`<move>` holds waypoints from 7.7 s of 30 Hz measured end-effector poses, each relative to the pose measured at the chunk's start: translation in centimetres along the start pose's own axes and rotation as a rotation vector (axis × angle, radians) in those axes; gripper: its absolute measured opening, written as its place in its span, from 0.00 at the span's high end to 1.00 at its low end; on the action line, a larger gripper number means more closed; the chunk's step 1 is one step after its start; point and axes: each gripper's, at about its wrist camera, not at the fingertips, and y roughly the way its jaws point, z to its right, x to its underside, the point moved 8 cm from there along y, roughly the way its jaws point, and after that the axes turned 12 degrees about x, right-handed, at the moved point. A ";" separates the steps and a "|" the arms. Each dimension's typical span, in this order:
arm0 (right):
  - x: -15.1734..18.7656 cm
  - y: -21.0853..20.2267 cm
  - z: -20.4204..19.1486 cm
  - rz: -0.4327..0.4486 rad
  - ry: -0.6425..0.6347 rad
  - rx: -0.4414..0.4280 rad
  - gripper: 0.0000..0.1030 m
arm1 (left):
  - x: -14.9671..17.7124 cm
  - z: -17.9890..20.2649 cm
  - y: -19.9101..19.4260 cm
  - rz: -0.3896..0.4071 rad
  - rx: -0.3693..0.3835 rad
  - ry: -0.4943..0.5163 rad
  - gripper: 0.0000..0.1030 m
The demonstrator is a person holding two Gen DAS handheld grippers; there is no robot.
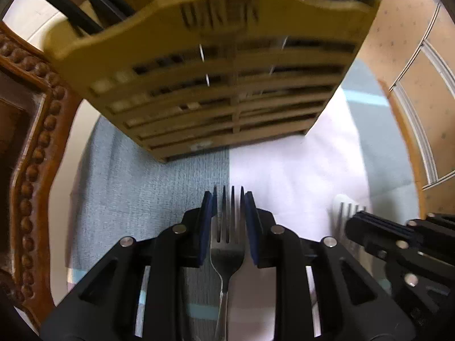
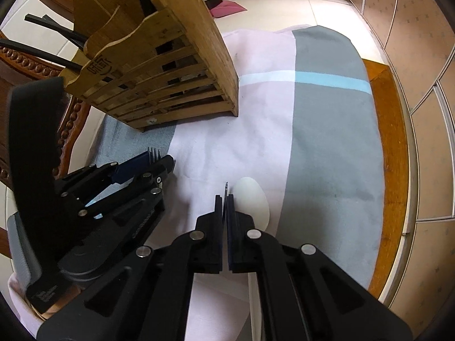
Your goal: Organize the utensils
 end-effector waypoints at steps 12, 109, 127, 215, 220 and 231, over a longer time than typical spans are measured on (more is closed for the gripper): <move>-0.9 -2.5 -0.5 0.100 -0.016 -0.011 0.97 | -0.4 -0.5 -9.1 0.179 0.100 -0.021 0.78; -4.6 -20.4 2.5 0.605 -0.063 0.226 0.98 | -2.4 -3.6 -28.1 0.502 0.044 -0.055 0.79; -12.5 -27.1 -4.0 0.843 -0.274 0.485 0.98 | -11.5 -3.9 -30.4 0.647 -0.002 -0.017 0.79; -1.2 -9.2 2.6 0.347 -0.006 -0.007 0.67 | 2.9 -3.7 -11.6 0.259 0.180 -0.069 0.93; -2.0 -13.5 2.0 0.525 0.016 -0.067 0.66 | 1.4 -4.2 -16.5 0.385 0.179 -0.082 0.93; 1.8 -4.2 1.3 0.129 -0.211 0.158 0.66 | 4.3 -4.4 -12.0 0.254 0.210 -0.080 0.93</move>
